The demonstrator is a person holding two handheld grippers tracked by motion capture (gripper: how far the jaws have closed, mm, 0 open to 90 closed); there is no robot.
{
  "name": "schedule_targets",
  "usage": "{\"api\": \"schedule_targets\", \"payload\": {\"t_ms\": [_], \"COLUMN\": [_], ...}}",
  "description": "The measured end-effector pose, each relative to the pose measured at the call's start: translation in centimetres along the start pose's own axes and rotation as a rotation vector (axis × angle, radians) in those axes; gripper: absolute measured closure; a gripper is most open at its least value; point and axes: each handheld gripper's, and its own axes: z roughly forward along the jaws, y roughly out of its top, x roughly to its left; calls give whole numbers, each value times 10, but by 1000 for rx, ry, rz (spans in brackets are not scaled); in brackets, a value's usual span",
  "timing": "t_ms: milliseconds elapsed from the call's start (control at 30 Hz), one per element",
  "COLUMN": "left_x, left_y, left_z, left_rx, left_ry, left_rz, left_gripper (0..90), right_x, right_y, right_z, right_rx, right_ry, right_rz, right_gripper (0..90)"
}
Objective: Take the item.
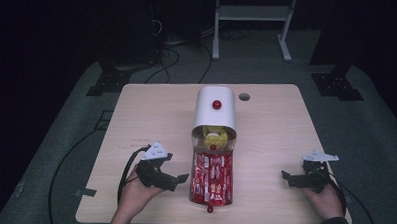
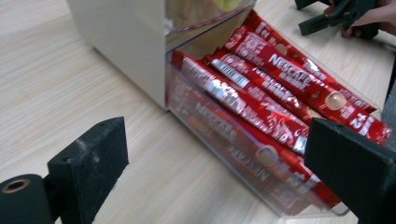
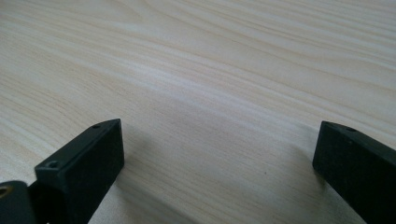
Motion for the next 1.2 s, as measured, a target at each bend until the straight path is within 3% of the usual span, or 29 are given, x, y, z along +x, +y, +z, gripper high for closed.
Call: {"api": "schedule_targets", "payload": {"t_ms": [467,1200], "left_x": [-18,-39], "left_y": [13,27], "left_z": [13,36], "left_rx": [2,15], "left_ry": [-34,-93], "left_rz": [25,57], "left_gripper": [119,122], "right_x": [0,0], "right_y": [0,0], "right_z": [0,0], "right_rx": [0,0], "right_ry": [0,0], "right_rz": [0,0], "right_gripper": [13,13]}}
